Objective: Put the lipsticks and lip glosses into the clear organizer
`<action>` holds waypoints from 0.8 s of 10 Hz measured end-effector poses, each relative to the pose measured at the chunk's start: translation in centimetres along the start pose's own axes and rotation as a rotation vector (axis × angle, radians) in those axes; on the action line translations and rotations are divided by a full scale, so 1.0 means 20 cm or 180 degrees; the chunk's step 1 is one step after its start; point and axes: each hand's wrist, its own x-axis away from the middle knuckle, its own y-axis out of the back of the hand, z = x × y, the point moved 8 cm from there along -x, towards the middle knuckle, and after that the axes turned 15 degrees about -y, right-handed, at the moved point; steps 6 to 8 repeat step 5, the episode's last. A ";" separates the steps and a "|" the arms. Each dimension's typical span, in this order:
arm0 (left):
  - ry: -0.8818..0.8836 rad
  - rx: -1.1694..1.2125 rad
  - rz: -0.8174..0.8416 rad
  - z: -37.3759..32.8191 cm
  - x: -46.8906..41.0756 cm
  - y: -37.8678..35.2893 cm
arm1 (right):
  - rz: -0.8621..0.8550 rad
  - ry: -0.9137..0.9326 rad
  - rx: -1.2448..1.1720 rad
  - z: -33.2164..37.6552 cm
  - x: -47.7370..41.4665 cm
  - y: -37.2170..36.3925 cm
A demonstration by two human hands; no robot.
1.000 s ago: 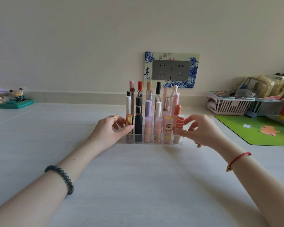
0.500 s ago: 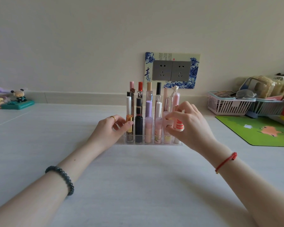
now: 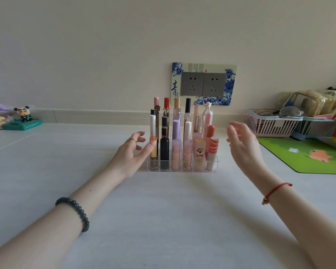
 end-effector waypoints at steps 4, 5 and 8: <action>0.0025 -0.0160 0.0756 0.01 0.04 -0.13 | 0.0993 -0.1187 -0.0809 -0.24 0.06 -0.28; 0.0002 -0.0170 0.0713 0.02 0.03 -0.13 | 0.1010 -0.1408 -0.0997 -0.25 0.07 -0.28; 0.0002 -0.0170 0.0713 0.02 0.03 -0.13 | 0.1010 -0.1408 -0.0997 -0.25 0.07 -0.28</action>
